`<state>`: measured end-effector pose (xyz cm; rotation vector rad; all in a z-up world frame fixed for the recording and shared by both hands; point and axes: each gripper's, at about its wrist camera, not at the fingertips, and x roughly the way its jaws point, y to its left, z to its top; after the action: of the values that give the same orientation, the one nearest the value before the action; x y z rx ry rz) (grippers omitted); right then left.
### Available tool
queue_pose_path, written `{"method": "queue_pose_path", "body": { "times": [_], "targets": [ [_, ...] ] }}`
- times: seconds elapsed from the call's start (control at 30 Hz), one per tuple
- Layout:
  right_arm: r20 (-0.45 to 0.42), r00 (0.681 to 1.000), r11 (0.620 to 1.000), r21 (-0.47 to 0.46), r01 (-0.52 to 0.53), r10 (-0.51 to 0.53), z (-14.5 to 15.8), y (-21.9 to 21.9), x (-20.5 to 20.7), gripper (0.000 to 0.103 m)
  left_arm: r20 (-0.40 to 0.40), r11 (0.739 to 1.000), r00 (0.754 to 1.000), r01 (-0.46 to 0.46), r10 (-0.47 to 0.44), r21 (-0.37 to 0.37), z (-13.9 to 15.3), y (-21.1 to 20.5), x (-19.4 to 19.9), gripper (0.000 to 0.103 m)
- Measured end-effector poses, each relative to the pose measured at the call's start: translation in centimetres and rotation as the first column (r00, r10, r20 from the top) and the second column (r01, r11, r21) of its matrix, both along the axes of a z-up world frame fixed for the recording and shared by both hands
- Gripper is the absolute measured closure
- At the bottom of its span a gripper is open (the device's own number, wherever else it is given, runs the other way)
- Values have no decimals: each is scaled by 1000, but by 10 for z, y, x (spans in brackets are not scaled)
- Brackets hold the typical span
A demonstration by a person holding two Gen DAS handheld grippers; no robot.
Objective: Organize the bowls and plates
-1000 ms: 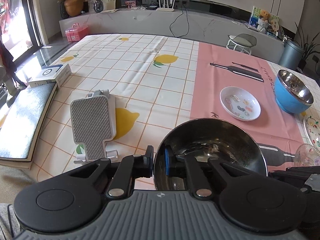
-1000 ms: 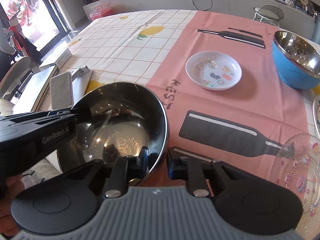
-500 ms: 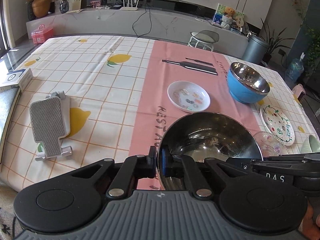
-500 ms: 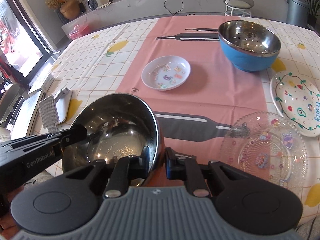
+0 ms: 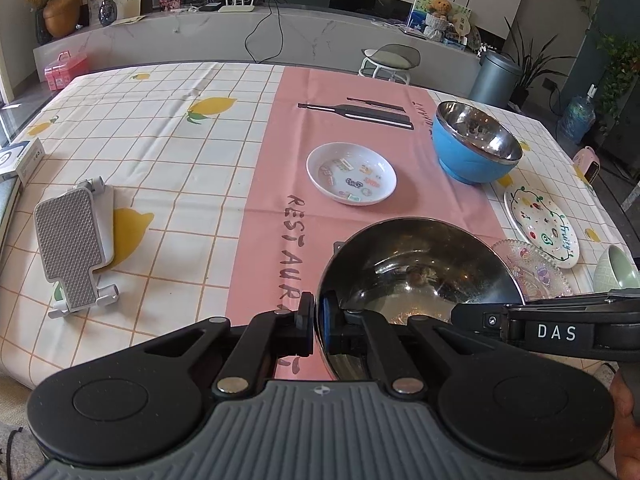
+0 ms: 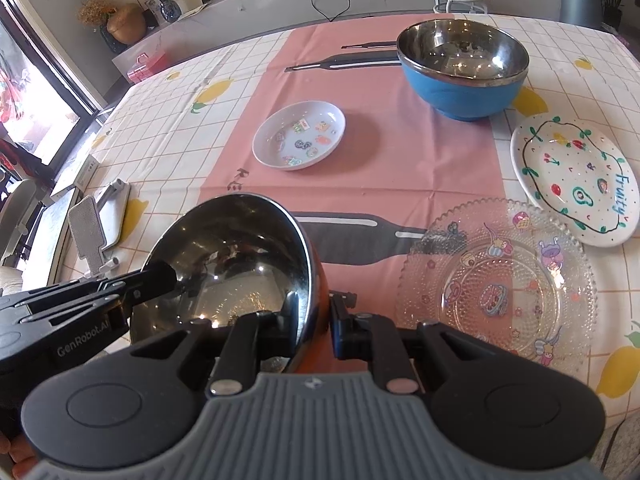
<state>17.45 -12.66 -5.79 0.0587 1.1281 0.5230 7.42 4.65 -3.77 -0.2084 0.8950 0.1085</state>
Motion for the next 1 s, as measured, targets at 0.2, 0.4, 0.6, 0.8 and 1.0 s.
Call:
{"method": "queue_pose_path", "body": {
  "times": [0.2, 0.4, 0.6, 0.8, 1.0],
  "targets": [
    [-27, 1000, 1000, 2, -8, 8, -6, 3, 1, 89, -17, 1000, 1000, -8, 9, 3, -4, 1, 2, 99],
    [-38, 999, 1000, 2, -3, 3, -9, 3, 1, 89, -19, 1000, 1000, -8, 8, -8, -5, 3, 2, 99],
    [-45, 999, 1000, -2, 3, -3, -12, 4, 3, 89, -10, 1000, 1000, 5, -5, 0, -5, 1, 1, 99],
    [-43, 999, 1000, 1, 8, -8, -11, 3, 3, 89, -4, 1000, 1000, 1, -1, 3, -5, 0, 1, 97],
    [-19, 1000, 1000, 12, 17, -16, -7, 2, 2, 61, 4, 1000, 1000, -11, 11, -14, -4, 1, -1, 90]
  ]
}}
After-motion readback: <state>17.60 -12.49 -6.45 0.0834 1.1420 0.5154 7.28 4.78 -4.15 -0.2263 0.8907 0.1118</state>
